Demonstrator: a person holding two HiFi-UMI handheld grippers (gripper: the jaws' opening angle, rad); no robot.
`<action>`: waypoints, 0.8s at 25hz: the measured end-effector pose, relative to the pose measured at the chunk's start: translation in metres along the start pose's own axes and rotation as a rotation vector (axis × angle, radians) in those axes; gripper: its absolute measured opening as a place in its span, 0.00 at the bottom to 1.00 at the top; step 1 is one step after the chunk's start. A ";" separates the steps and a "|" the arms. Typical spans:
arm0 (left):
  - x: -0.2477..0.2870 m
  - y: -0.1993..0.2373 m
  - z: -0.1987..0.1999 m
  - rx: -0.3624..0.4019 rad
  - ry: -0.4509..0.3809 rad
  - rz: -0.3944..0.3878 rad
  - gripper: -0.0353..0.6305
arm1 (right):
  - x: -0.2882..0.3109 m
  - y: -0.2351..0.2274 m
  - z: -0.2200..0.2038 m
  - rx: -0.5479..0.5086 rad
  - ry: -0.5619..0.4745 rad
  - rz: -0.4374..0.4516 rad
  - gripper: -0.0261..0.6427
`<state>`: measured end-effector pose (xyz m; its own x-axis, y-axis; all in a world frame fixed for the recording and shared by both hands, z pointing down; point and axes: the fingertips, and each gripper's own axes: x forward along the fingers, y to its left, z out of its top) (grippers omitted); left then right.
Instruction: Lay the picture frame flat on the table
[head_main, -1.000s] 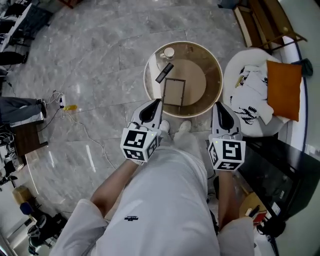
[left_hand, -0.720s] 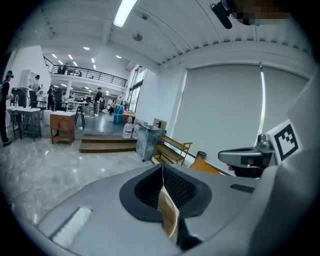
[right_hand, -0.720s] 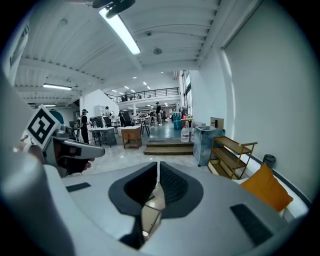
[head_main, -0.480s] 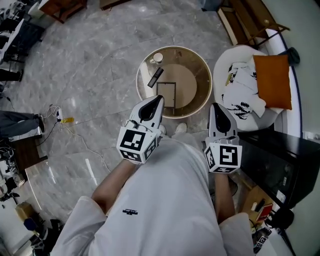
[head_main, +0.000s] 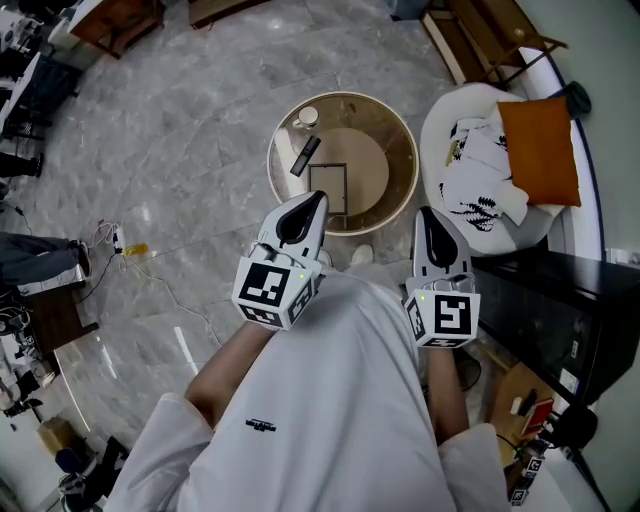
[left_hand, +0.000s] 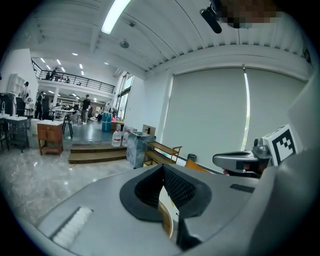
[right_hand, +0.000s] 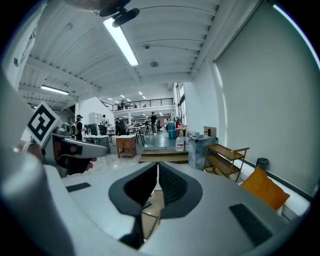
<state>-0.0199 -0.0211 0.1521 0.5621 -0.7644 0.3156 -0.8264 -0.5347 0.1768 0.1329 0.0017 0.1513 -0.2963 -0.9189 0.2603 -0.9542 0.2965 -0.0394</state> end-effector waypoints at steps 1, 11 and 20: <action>-0.001 -0.001 0.001 0.001 -0.002 -0.002 0.06 | -0.001 0.001 -0.001 -0.001 0.001 0.001 0.05; -0.004 -0.006 -0.002 0.011 -0.002 -0.016 0.06 | -0.008 0.010 -0.005 -0.032 0.014 0.010 0.05; -0.005 -0.010 -0.002 0.019 0.008 -0.038 0.06 | -0.013 0.013 -0.007 -0.024 0.015 -0.004 0.05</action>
<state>-0.0144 -0.0108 0.1509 0.5926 -0.7405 0.3169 -0.8037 -0.5701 0.1706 0.1248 0.0192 0.1545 -0.2916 -0.9162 0.2747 -0.9541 0.2991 -0.0153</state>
